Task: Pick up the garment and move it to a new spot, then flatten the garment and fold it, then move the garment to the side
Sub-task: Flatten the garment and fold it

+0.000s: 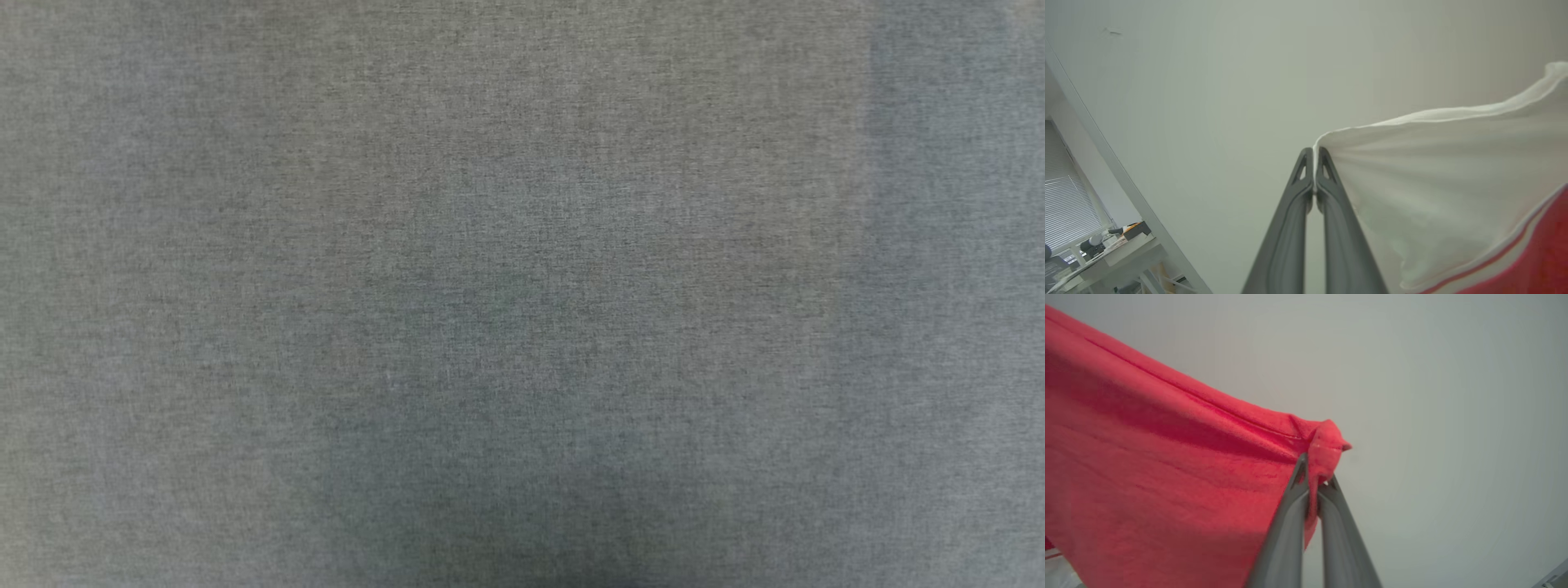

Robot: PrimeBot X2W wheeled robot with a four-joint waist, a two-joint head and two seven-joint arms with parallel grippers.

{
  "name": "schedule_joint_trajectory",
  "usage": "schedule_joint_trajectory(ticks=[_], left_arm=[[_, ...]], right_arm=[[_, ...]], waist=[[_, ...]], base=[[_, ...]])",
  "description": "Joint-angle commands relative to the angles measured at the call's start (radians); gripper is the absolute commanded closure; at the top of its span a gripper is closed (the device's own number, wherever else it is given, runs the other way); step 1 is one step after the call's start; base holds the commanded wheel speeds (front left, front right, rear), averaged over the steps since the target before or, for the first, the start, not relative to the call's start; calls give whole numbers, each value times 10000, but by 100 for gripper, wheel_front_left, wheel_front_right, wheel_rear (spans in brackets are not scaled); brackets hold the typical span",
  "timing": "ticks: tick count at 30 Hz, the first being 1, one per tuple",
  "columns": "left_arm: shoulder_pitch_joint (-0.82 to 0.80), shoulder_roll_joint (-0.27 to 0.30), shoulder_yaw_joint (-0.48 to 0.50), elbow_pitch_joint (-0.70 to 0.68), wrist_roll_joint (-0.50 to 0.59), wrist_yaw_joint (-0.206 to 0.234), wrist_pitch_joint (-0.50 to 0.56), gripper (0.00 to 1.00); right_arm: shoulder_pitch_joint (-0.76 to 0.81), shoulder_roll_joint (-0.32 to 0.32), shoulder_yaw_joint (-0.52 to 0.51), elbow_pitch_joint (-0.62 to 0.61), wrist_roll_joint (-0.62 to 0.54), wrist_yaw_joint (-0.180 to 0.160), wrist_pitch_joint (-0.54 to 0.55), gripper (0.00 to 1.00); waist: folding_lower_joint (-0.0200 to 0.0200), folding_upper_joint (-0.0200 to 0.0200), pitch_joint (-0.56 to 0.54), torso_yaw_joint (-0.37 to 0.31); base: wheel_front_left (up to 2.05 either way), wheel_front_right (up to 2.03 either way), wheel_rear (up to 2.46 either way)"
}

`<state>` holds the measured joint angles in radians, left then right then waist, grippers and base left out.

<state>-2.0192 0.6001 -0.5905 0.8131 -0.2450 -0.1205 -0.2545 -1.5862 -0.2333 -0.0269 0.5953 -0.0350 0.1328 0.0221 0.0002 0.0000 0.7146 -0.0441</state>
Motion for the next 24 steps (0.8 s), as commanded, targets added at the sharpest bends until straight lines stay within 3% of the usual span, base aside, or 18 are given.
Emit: schedule_joint_trajectory(ticks=[1, 12, 24], left_arm=[[513, -42, 26, 54, -151, -20, -52, 100], [6099, -704, 963, -2932, -874, 182, -70, 100], [12349, -943, 1187, -4938, -1562, 615, -71, 100]], right_arm=[[86, 46, 21, 165, -92, -21, -262, 100], [2506, 670, 1340, 938, 539, -21, -1783, 100], [6984, -44, 2699, 405, 2576, -21, -1554, 100]], waist=[[-2, 0, 20, 124], [-2, 0, -1076, 579], [-2, 0, -3372, 1095]], base=[[0, 0, 0], [0, 0, 0], [0, 0, 0]])
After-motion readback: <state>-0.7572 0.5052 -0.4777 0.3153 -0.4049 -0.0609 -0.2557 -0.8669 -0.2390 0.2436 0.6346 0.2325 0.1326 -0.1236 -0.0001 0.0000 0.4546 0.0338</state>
